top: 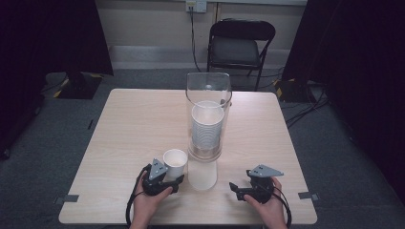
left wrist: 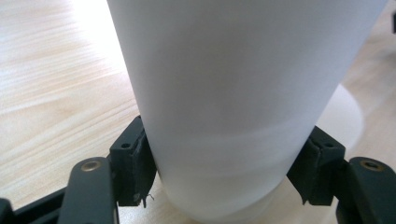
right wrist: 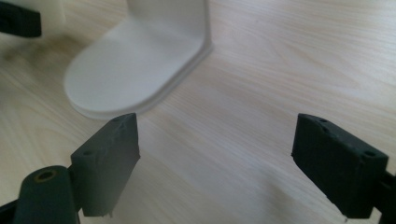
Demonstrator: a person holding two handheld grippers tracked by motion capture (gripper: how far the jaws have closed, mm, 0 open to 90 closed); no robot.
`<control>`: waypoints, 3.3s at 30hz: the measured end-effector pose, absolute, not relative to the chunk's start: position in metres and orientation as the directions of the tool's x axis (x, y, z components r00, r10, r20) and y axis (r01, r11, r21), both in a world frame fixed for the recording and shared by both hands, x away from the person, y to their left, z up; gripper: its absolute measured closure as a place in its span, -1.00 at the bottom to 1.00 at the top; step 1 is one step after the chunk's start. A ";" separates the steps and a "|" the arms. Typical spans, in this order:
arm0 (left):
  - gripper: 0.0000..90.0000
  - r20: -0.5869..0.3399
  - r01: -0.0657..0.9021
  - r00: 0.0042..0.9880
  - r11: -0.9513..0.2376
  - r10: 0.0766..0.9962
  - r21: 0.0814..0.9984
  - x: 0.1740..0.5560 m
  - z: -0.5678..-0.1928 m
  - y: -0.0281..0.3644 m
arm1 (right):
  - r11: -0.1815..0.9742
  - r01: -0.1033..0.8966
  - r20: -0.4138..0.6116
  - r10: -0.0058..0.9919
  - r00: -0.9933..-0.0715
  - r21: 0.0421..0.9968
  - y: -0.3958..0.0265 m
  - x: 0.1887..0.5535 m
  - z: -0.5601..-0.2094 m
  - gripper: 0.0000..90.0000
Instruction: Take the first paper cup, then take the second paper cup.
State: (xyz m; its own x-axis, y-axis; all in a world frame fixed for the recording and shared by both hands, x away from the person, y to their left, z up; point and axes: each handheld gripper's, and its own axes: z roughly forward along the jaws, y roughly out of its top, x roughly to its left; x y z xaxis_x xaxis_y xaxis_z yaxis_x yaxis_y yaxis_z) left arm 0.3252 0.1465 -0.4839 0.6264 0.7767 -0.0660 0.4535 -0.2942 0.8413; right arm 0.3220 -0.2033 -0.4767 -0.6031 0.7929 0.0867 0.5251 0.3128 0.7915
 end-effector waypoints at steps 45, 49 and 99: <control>-0.40 -0.057 0.359 0.796 -0.394 0.603 0.846 0.303 -0.492 0.126 | 0.357 0.443 0.098 0.679 -0.728 0.822 -0.105 0.311 -0.447 -0.34; -0.38 -0.063 0.384 0.758 -0.367 0.649 0.847 0.307 -0.492 0.137 | 0.372 0.436 0.085 0.673 -0.734 0.819 -0.110 0.310 -0.448 -0.35; -0.71 -0.001 0.541 0.607 -0.412 0.795 0.733 0.319 -0.501 0.201 | 0.404 0.450 0.074 0.673 -0.736 0.797 -0.163 0.326 -0.453 -0.68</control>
